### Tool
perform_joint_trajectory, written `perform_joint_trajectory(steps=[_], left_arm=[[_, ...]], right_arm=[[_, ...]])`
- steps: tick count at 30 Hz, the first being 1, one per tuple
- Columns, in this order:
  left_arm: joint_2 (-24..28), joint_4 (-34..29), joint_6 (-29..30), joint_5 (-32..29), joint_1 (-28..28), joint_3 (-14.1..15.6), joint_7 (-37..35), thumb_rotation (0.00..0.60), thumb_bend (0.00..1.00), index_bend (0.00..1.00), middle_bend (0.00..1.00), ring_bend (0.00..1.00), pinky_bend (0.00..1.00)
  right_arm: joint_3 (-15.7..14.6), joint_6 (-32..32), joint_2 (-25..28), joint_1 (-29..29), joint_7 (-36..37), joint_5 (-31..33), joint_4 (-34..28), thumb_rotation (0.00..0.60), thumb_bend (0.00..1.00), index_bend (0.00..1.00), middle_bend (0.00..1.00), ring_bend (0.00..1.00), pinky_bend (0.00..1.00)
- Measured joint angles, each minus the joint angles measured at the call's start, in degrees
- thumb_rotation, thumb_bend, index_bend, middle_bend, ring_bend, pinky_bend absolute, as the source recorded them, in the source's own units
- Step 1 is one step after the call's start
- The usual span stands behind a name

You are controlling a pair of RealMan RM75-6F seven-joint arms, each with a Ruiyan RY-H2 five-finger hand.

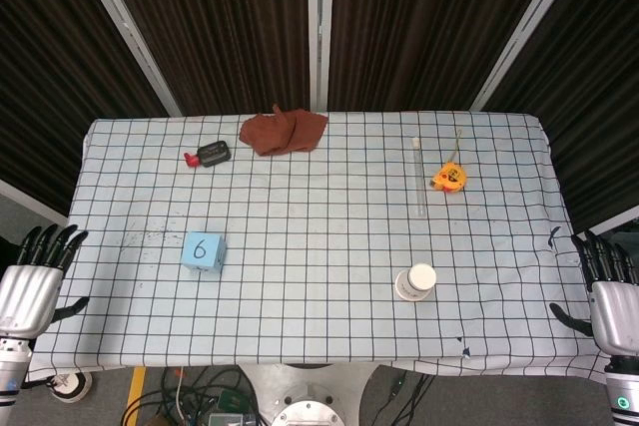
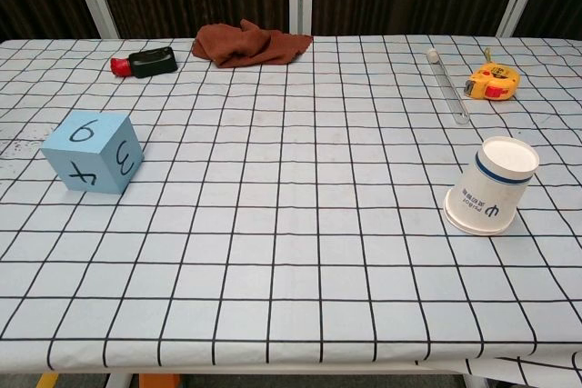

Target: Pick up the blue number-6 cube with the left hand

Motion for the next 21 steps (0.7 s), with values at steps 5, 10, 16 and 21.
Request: perform_joint_trajectory(steps=[5,10,16,21], left_arm=[[0.03,-0.02,0.17,0.08,0.09,0.01,-0.07,0.600,0.00,0.11,0.07,0.01,0.05],[0.28,-0.24,0.21,0.83,-0.02,0.13,-0.12,0.600,0.00,0.11,0.07,0.01,0.05],[1.10,-0.53,0.41,1.02,-0.17,-0.09,-0.65,0.600,0.00,0.11,0.07,0.01,0.05],[1.22,-0.49,1.01,1.40,0.27,0.18,-2.31,0.600,0.01,0.10,0.08,0.03,0.15]], right_arm=[[0.01,-0.02,0.05,-0.03,0.02,0.10,0.03,0.600,0.05,0.00,0.00,0.00,0.00],[0.12,-0.17,0.04,0.02,0.24,0.34,0.12,0.600,0.05,0.00,0.00,0.00,0.00],[0.20,-0.39,0.13,0.23,-0.02,0.32,-0.31,0.600,0.05,0.00,0.00,0.00,0.00],[-0.02,-0.31,0.39,0.22,-0.50,-0.17,-0.54,0.600,0.05,0.00,0.00,0.00,0.00]])
